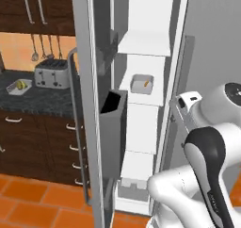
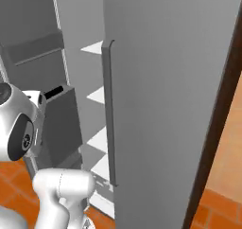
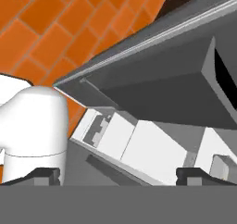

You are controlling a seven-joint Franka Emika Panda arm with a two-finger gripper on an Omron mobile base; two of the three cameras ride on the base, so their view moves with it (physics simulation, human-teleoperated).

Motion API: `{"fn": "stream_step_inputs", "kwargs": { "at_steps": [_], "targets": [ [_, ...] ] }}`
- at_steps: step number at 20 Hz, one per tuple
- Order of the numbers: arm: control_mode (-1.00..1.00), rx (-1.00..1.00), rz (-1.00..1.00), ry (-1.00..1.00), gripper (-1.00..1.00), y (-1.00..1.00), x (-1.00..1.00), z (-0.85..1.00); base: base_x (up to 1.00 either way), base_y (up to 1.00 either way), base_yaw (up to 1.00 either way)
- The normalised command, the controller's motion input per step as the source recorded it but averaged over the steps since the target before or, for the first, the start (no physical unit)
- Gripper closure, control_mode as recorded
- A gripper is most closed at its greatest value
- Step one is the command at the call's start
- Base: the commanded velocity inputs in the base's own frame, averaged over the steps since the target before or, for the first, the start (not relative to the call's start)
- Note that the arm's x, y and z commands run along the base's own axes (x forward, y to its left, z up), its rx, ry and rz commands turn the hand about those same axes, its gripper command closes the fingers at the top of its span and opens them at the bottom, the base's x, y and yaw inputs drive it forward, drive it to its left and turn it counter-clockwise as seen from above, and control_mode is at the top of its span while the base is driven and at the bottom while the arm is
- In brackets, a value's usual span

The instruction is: Take the meat container that has the shrimp and place it on the second highest rack of the freezer. Then take the vegetable container that has the potato and lemon wedge and place it on the highest rack of the freezer.

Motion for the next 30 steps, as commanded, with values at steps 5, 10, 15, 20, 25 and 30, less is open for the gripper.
{"fn": "stream_step_inputs", "kwargs": {
  "at_steps": [5, 10, 15, 20, 25, 30],
  "targets": [
    [1.00, 0.00, 0.00, 0.00, -1.00, 0.00, 0.00, 0.00, -0.34, -0.02, 0.81],
    [1.00, 0.00, 0.00, 0.00, -1.00, 0.00, 0.00, 0.00, -0.18, 0.00, 0.87],
    [1.00, 0.00, 0.00, 0.00, -1.00, 0.00, 0.00, 0.00, -0.01, 0.00, 0.89],
    [1.00, 0.00, 0.00, 0.00, -1.00, 0.00, 0.00, 0.00, -0.03, 0.04, 0.77],
    [1.00, 0.00, 0.00, 0.00, -1.00, 0.00, 0.00, 0.00, 0.47, 0.19, 0.49],
    [1.00, 0.00, 0.00, 0.00, -1.00, 0.00, 0.00, 0.00, 1.00, 0.24, 0.04]
  ]
}}
